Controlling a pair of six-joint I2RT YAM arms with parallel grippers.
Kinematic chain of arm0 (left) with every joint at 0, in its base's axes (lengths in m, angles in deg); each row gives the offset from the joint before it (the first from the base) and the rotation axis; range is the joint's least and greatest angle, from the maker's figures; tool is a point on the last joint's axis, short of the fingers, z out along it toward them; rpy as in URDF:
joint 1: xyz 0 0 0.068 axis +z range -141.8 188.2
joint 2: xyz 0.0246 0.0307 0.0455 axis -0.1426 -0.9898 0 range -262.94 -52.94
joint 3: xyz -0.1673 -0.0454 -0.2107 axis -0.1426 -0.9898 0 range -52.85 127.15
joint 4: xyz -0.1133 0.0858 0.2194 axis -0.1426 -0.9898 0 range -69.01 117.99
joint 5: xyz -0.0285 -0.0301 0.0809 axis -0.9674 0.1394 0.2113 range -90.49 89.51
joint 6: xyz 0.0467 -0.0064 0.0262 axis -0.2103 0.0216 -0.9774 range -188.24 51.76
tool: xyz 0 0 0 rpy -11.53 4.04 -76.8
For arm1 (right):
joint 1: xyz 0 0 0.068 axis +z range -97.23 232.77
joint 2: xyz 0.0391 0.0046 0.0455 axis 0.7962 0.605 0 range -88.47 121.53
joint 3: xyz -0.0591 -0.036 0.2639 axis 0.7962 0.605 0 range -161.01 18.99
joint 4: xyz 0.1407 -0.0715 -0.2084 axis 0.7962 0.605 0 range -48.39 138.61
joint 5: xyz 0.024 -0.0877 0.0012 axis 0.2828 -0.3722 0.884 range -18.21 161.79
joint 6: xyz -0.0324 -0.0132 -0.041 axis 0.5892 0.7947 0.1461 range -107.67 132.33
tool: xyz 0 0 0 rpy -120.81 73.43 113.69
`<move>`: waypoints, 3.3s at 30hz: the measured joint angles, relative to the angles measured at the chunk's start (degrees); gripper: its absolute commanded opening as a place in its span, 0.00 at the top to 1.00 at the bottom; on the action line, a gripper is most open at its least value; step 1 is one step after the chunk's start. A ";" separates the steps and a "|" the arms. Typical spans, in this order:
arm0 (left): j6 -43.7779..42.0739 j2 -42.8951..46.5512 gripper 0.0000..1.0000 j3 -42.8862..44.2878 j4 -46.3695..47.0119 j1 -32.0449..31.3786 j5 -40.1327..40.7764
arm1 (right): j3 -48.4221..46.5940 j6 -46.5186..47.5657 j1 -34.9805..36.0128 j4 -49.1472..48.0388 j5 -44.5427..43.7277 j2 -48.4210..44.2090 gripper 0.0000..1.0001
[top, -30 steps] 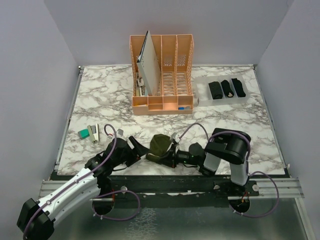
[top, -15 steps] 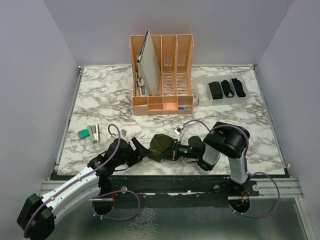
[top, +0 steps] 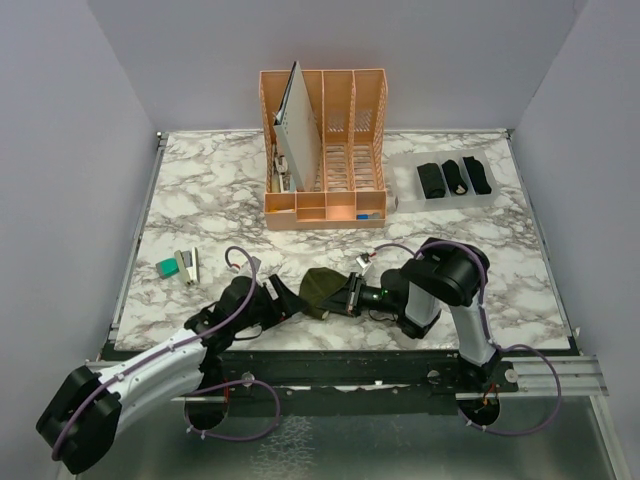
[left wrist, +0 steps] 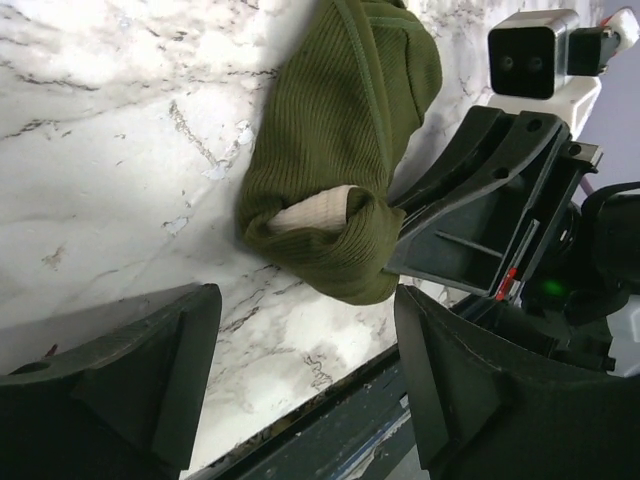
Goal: Roll the underwear
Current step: Roll the underwear to the corner of the board.
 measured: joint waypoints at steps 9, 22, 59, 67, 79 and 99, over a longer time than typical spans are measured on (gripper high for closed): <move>1.84 -3.28 0.37 -1.53 6.12 0.00 1.01 | -0.09 -0.90 -0.13 0.07 0.00 0.07 0.89; 6.54 -11.63 0.46 -0.83 12.92 -0.07 4.13 | -0.55 -0.13 -0.24 0.87 0.85 -0.90 0.79; 3.30 -17.25 0.75 3.41 10.97 -1.20 6.78 | 0.13 41.29 0.15 53.09 -4.35 -42.58 0.32; 2.10 -17.42 0.76 4.79 8.96 -1.75 6.71 | 7.76 48.41 0.15 54.49 -19.85 -69.70 0.00; 0.15 -17.42 0.76 6.86 4.92 -2.21 5.38 | 11.93 61.59 2.82 47.60 -24.02 -66.42 0.39; -0.42 -18.69 0.77 9.66 0.72 -2.43 4.92 | -3.28 113.37 32.50 32.50 -40.44 -27.08 0.40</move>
